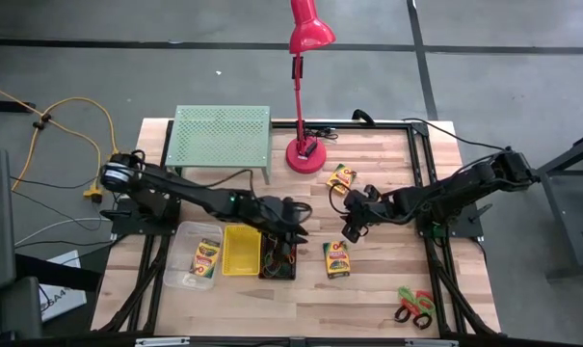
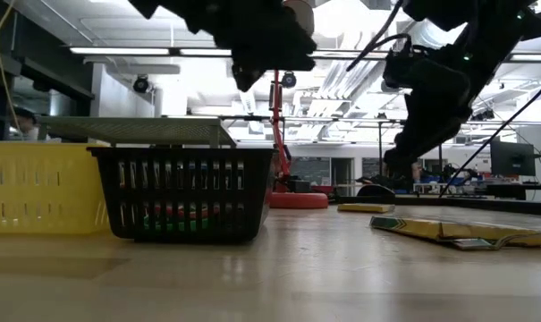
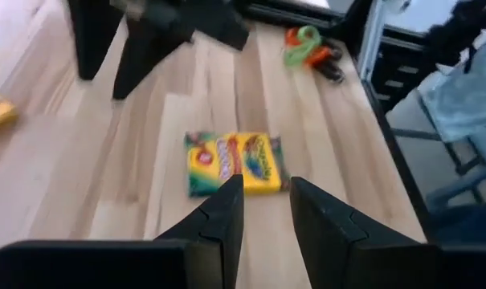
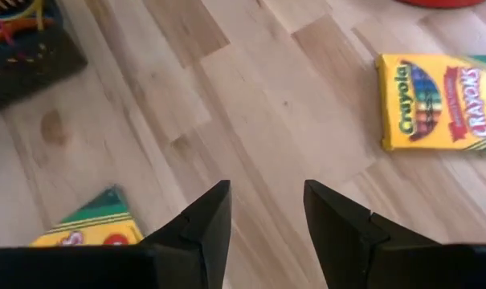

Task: Pick & Place Office Desk Supplies
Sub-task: Put the crayon box into the transparent bin

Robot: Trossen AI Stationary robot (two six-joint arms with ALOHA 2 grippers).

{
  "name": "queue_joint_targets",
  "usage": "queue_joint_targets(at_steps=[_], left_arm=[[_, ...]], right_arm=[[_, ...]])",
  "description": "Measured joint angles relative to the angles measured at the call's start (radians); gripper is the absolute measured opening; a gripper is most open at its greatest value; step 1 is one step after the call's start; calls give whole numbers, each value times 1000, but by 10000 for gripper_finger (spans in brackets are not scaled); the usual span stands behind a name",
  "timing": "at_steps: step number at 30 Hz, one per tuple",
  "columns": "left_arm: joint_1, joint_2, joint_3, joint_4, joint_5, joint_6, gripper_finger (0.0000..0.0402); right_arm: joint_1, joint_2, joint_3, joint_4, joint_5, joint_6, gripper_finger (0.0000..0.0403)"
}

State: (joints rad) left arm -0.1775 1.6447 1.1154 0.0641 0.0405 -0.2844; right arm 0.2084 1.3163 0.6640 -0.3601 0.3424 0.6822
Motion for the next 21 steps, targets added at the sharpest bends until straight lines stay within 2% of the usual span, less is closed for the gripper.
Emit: queue_joint_targets(at_steps=[8,21], left_arm=[[-5,104,76,2,-44,209,99],[-31,155,76,50,-144,582,99]], right_arm=[[66,0,0,-57,-2,78,146],[183,0,0,-77,-9,273,146]])
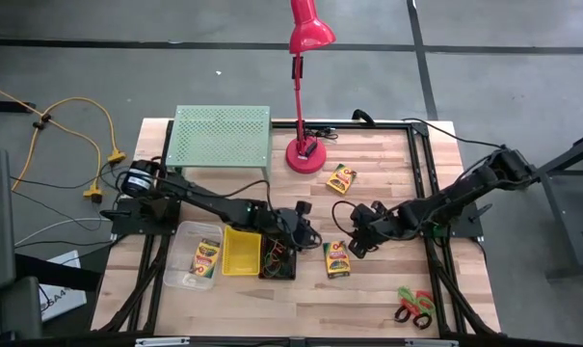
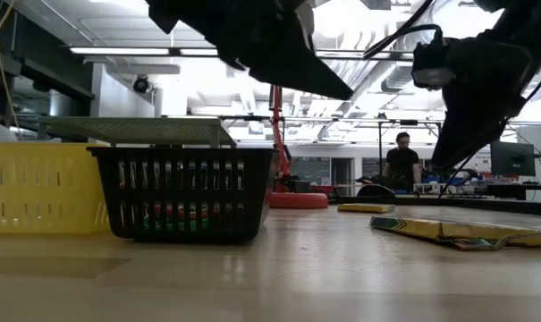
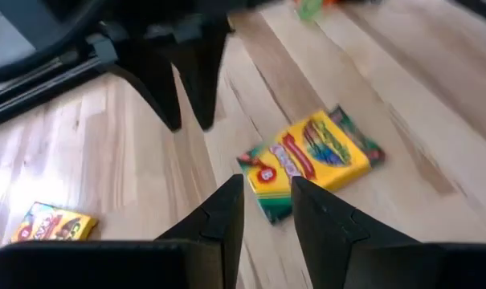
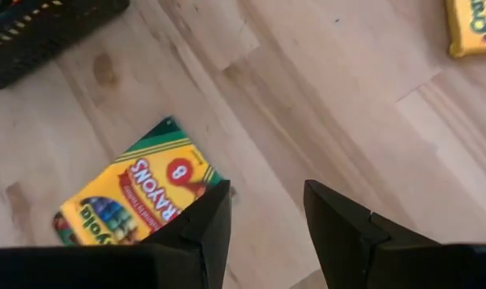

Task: Pick & Place Office Desk Supplies
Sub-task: Put the crayon box into the transparent bin

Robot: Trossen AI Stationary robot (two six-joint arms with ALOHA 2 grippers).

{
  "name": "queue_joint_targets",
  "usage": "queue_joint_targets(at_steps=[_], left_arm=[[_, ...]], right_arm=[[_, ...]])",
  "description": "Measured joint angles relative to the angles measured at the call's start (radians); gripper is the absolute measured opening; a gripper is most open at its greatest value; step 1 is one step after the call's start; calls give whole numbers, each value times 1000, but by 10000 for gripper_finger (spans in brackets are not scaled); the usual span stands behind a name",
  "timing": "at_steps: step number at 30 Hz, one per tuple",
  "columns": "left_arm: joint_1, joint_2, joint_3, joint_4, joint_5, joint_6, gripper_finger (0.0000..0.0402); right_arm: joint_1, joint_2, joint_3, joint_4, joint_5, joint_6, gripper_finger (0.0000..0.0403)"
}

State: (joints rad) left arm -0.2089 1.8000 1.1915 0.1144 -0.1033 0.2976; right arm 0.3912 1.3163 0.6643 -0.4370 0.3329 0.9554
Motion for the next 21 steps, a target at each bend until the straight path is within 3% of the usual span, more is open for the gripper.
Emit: queue_joint_targets(at_steps=[9,15,21], left_arm=[[1,0,99,-132,23,69,99],[0,0,125,-170,94,76,99],[-14,76,130,-163,107,118,99]], right_arm=[[37,0,0,9,6,94,146],[56,0,0,11,1,155,146],[99,0,0,19,1,233,146]])
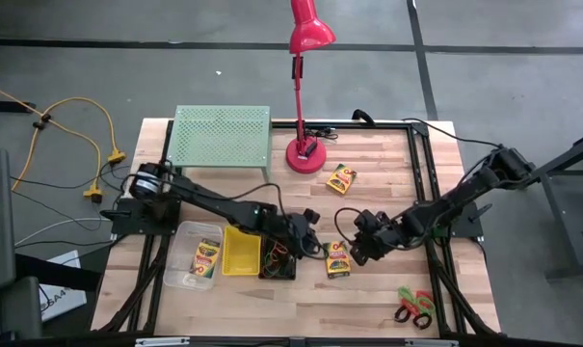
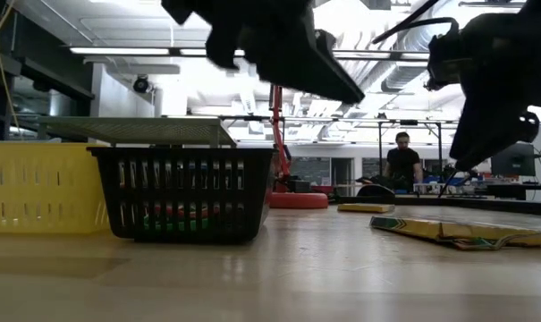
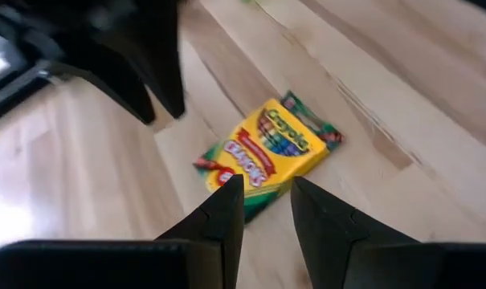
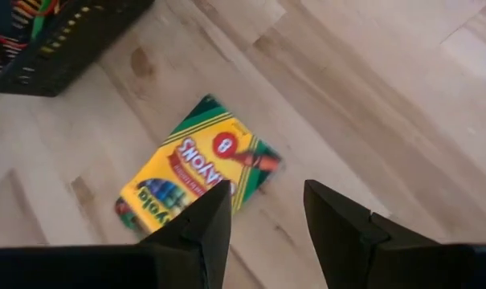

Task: Pick & Place Office Desk Supplies
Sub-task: Put the crayon box into the transparent bin

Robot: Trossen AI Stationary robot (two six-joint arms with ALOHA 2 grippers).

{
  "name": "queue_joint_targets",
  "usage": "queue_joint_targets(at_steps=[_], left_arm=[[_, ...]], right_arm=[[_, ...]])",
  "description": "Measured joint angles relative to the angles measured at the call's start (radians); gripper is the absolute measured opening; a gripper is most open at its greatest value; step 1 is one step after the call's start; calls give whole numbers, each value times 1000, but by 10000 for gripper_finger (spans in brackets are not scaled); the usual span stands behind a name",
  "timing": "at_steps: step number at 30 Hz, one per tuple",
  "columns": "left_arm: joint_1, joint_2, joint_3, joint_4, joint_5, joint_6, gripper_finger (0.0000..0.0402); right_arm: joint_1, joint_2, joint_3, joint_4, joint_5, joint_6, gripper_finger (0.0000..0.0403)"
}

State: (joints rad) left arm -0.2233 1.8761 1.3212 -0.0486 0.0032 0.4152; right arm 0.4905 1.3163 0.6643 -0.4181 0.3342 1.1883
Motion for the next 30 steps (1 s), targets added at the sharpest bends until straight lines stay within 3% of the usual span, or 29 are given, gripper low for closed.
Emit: queue_joint_targets(at_steps=[8,18,30], left_arm=[[-2,72,89,-71,6,-22,99],[-3,104,265,-295,-56,-417,99],[-9,171,270,-260,-88,-603,99]], right_arm=[[47,0,0,33,37,50,146],[46,0,0,42,34,65,146],[67,0,0,-10,31,68,146]])
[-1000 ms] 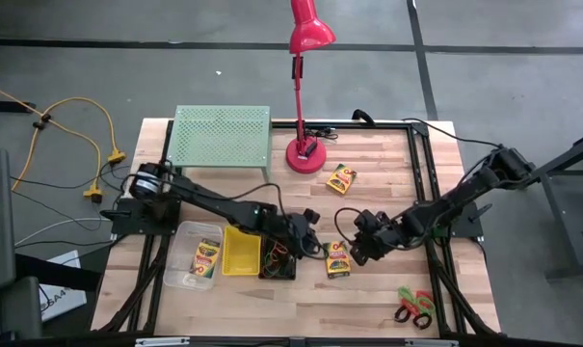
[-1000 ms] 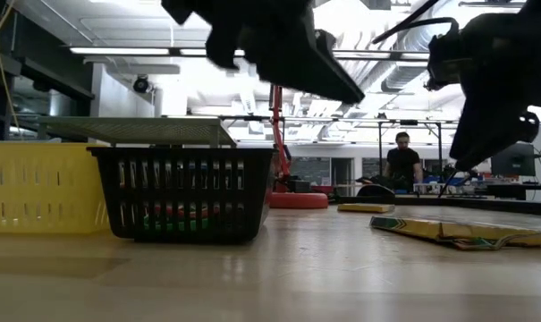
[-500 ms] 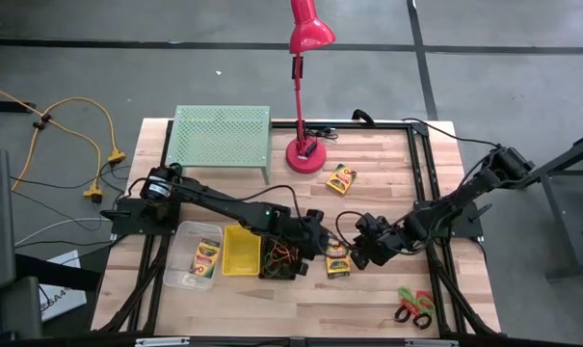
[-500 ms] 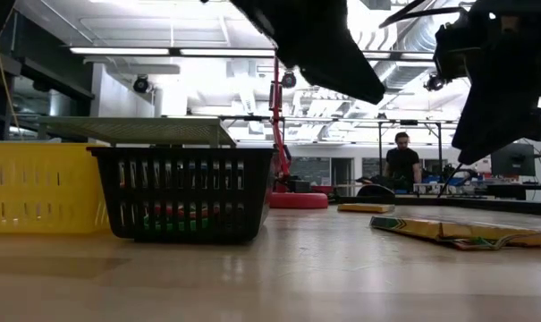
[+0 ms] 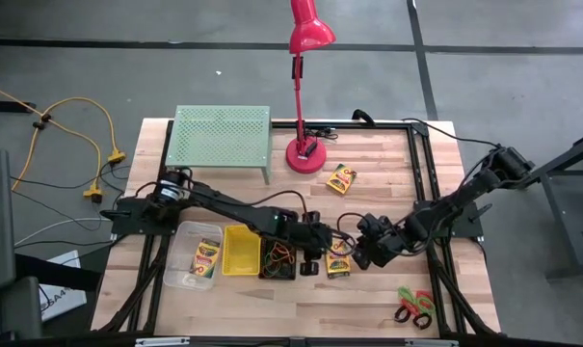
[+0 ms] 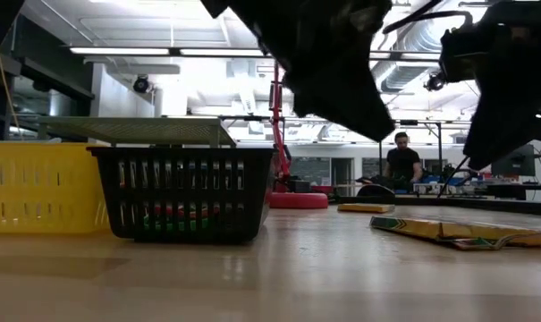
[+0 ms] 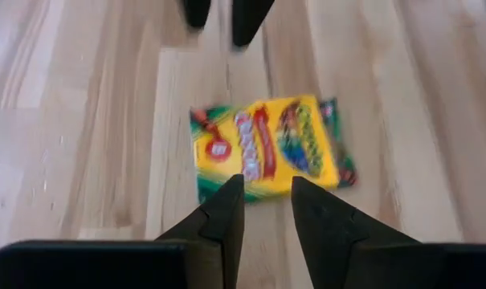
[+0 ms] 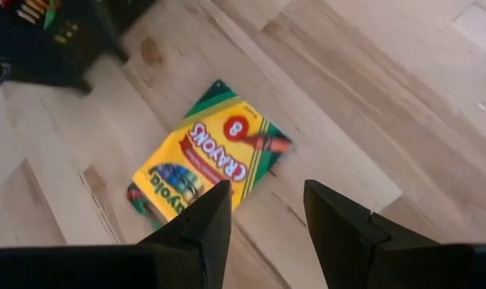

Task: Pick & Place Office Desk Supplies
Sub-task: Put the crayon box into the transparent bin

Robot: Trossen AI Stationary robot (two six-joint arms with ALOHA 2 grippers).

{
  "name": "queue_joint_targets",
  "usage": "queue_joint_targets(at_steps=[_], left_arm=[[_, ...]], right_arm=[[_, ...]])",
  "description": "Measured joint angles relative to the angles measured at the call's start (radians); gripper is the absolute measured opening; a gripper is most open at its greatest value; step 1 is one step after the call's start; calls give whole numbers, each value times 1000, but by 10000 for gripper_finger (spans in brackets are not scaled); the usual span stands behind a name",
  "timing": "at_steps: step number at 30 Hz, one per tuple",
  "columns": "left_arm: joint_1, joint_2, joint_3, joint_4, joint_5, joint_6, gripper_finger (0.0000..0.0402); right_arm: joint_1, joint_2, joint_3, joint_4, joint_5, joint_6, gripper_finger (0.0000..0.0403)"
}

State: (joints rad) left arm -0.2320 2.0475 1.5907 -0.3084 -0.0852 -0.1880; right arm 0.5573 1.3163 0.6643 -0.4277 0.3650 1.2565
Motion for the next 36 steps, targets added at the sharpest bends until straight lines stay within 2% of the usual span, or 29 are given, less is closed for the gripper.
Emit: queue_joint_targets(at_steps=[7,13,24,29,36], left_arm=[[-18,53,2,74,-22,0,99],[-30,76,-2,54,-35,2,99],[-36,116,-1,44,-49,-65,99],[-35,126,-1,40,-46,-73,99],[-35,145,-2,36,-44,-75,99]], right_arm=[[74,0,0,-52,41,86,146],[154,0,-14,-55,130,208,146],[236,0,-81,-12,211,399,146],[242,0,-111,106,253,400,146],[242,0,-166,266,254,403,146]])
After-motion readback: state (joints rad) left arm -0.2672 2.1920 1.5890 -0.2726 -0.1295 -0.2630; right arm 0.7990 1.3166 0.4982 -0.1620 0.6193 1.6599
